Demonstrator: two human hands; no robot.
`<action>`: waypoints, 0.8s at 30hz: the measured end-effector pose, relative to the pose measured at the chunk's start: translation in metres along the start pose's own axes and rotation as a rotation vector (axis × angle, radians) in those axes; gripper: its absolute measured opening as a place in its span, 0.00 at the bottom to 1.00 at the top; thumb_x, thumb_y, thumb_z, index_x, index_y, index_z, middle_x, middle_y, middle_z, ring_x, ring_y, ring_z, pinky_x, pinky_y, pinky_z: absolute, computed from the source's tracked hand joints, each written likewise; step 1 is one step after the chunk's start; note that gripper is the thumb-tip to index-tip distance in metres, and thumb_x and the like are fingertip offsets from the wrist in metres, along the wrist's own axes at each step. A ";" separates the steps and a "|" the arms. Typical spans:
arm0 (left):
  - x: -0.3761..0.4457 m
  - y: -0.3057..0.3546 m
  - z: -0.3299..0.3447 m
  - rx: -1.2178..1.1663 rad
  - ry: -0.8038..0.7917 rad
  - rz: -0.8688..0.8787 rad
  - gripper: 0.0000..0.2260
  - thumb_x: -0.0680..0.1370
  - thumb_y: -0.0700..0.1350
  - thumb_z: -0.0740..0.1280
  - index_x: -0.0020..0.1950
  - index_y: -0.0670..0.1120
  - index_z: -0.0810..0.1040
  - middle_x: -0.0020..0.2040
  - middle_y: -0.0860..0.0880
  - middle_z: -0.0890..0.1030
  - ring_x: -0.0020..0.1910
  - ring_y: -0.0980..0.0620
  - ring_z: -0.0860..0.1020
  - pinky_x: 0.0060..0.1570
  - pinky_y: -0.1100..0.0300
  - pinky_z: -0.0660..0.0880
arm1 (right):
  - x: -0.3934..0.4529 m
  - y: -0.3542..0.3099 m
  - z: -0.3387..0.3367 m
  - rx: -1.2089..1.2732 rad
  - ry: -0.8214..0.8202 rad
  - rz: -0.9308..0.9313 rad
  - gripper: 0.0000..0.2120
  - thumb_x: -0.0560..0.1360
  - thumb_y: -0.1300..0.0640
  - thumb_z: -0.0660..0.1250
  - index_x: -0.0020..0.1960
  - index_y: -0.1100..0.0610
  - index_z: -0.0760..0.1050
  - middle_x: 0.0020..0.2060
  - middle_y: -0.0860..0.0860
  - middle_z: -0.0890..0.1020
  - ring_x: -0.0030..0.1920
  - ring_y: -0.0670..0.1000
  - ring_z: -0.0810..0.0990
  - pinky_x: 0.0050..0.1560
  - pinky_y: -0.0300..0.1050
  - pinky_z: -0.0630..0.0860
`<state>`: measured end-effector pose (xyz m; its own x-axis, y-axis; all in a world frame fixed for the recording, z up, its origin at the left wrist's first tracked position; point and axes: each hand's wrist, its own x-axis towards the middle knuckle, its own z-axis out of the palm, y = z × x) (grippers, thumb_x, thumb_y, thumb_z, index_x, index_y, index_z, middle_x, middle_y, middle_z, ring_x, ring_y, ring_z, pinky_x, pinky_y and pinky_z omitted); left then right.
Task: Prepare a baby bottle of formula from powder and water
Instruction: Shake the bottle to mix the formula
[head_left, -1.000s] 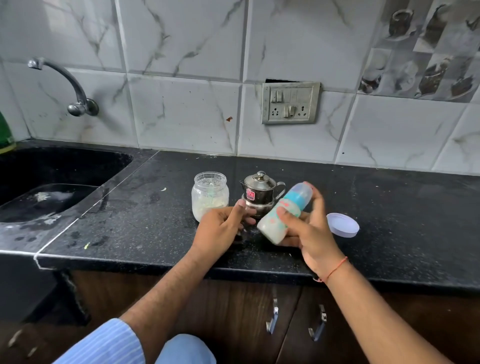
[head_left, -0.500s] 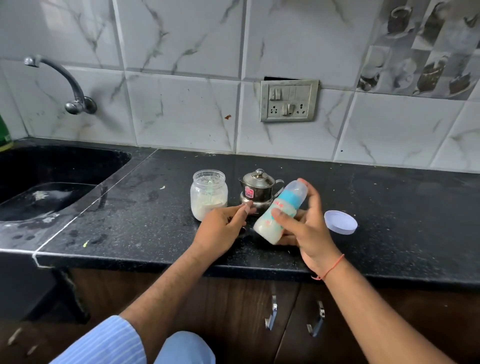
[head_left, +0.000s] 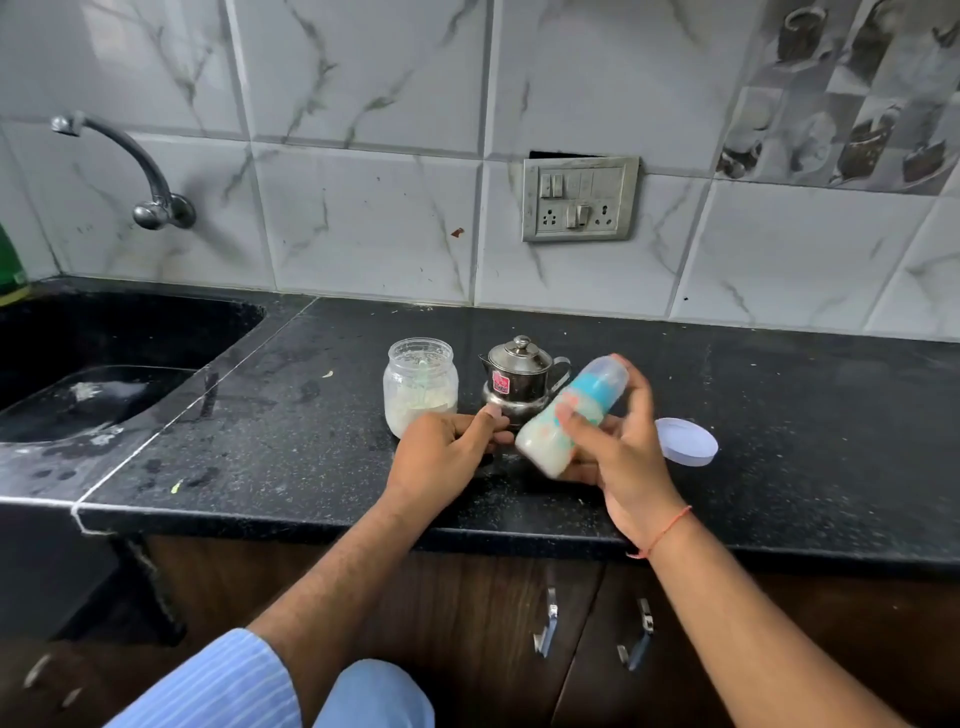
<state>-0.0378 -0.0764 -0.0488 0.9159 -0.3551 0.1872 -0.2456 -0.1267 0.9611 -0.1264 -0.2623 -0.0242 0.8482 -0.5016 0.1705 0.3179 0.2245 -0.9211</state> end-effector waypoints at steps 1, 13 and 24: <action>0.000 0.001 0.000 0.008 0.011 -0.002 0.13 0.86 0.59 0.70 0.51 0.55 0.92 0.47 0.58 0.91 0.53 0.55 0.89 0.65 0.48 0.83 | 0.002 -0.001 -0.002 0.093 0.100 -0.027 0.33 0.75 0.58 0.78 0.73 0.43 0.65 0.59 0.55 0.83 0.53 0.60 0.88 0.38 0.59 0.85; -0.002 -0.002 0.002 0.146 -0.058 0.125 0.15 0.87 0.43 0.68 0.74 0.50 0.81 0.60 0.59 0.88 0.44 0.49 0.81 0.56 0.60 0.83 | 0.001 -0.004 -0.005 0.031 -0.010 0.036 0.33 0.72 0.56 0.78 0.71 0.44 0.66 0.59 0.58 0.83 0.49 0.62 0.88 0.34 0.57 0.85; -0.007 0.004 0.000 0.109 -0.098 0.129 0.31 0.74 0.75 0.65 0.67 0.56 0.84 0.55 0.52 0.90 0.56 0.50 0.87 0.63 0.51 0.83 | 0.007 -0.001 -0.007 0.184 0.201 -0.023 0.33 0.77 0.57 0.78 0.73 0.44 0.63 0.65 0.57 0.80 0.60 0.64 0.86 0.39 0.61 0.86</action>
<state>-0.0456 -0.0747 -0.0469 0.8408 -0.4623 0.2817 -0.3967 -0.1719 0.9017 -0.1236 -0.2713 -0.0248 0.7444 -0.6602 0.1004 0.4234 0.3504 -0.8355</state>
